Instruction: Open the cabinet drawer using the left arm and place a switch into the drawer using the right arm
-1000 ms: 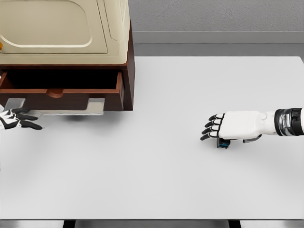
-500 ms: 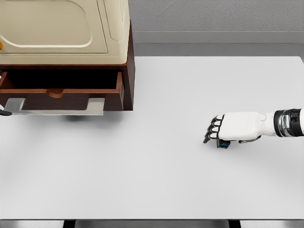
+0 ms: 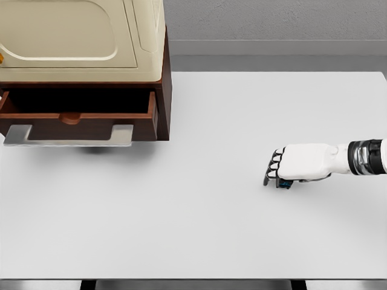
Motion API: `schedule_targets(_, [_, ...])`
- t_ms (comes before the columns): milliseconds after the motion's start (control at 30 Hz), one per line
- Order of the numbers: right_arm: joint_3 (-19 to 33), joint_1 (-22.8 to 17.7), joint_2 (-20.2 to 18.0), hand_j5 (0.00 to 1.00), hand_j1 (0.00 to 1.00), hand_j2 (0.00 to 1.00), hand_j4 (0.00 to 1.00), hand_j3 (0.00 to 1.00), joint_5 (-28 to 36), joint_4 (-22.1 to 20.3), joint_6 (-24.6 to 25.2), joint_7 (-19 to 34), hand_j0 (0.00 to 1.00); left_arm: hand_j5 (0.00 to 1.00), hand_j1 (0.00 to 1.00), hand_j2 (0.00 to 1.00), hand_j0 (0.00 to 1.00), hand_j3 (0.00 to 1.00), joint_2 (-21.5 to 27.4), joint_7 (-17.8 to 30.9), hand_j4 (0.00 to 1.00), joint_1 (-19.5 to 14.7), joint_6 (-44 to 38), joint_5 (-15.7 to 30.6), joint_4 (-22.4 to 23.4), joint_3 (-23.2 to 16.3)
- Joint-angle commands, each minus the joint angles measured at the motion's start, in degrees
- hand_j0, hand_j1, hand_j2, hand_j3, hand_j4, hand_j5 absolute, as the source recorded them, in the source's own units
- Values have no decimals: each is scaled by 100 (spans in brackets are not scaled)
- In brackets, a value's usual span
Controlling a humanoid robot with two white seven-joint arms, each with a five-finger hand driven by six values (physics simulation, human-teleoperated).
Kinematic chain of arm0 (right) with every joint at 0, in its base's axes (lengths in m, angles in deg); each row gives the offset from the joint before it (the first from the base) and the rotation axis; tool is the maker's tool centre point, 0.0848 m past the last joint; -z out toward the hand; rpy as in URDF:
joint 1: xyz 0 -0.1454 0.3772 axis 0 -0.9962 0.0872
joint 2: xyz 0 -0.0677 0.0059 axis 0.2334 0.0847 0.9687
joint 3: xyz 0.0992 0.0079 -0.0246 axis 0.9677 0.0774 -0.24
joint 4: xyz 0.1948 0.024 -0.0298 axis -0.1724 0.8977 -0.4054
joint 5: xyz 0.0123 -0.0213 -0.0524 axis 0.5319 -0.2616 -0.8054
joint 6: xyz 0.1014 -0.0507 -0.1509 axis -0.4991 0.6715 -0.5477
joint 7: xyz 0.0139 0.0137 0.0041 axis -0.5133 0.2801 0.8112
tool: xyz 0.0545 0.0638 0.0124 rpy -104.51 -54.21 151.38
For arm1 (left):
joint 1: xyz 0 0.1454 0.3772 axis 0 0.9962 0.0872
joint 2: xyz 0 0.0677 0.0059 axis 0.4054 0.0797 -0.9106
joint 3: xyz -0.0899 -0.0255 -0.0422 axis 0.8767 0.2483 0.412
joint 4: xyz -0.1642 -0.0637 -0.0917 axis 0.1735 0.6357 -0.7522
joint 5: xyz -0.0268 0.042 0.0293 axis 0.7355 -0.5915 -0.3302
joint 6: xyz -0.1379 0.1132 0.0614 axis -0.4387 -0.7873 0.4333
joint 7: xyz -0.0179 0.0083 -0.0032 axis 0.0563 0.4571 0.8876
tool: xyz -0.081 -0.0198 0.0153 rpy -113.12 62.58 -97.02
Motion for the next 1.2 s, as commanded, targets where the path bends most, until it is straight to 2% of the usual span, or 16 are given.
schedule_targets(0, [2, 0, -5, 71, 71, 71, 71, 71, 26, 4, 12, -1, 71, 100, 100, 100, 100, 100, 1, -2, 100, 9, -30, 47, 0, 10])
schedule_targets(67, [2, 0, -5, 68, 68, 68, 68, 68, 26, 4, 12, -1, 68, 100, 100, 100, 100, 100, 1, -2, 100, 9, -22, 47, 0, 10])
schedule_targets(167, [2, 0, 3, 58, 58, 58, 58, 58, 35, 4, 12, -1, 58, 100, 100, 100, 100, 100, 1, -2, 100, 9, -22, 47, 0, 10])
schedule_targets(533, [37, 9, 47, 48, 48, 48, 48, 48, 70, 21, 12, -1, 48, 100, 100, 100, 100, 100, 1, -2, 100, 0, -31, 47, 0, 36])
schedule_targets(633, [73, 35, 91, 41, 41, 41, 41, 41, 87, 48, 12, -1, 41, 100, 100, 100, 100, 100, 1, -2, 100, 0, -31, 47, 0, 36])
schedule_targets(733, [143, 141, 135, 41, 41, 41, 41, 41, 289, 144, 12, -1, 41, 100, 100, 100, 100, 100, 1, -2, 100, 0, -31, 47, 0, 36])
schedule_targets(800, [327, 158, 249, 41, 41, 41, 41, 41, 395, 153, 12, -1, 41, 100, 100, 100, 100, 100, 1, -2, 100, 0, -31, 47, 0, 36])
schedule_targets(1033, [345, 387, 575, 38, 38, 38, 38, 38, 413, 153, 12, -1, 38, 100, 100, 100, 100, 100, 1, -2, 100, 9, -31, 38, 0, 27])
schedule_targets(1067, [345, 404, 636, 36, 36, 36, 36, 36, 413, 153, 12, -1, 36, 100, 100, 100, 100, 100, 1, -2, 100, 9, -31, 38, 0, 27])
schedule_targets(1100, [345, 413, 680, 29, 29, 29, 29, 29, 413, 153, 12, -1, 29, 100, 100, 100, 100, 100, 1, -2, 100, 9, -31, 38, 0, 27])
schedule_targets(1167, [345, 422, 707, 26, 26, 26, 26, 26, 413, 153, 12, -1, 26, 100, 100, 100, 100, 100, 1, -2, 100, 0, -31, 38, 0, 27])
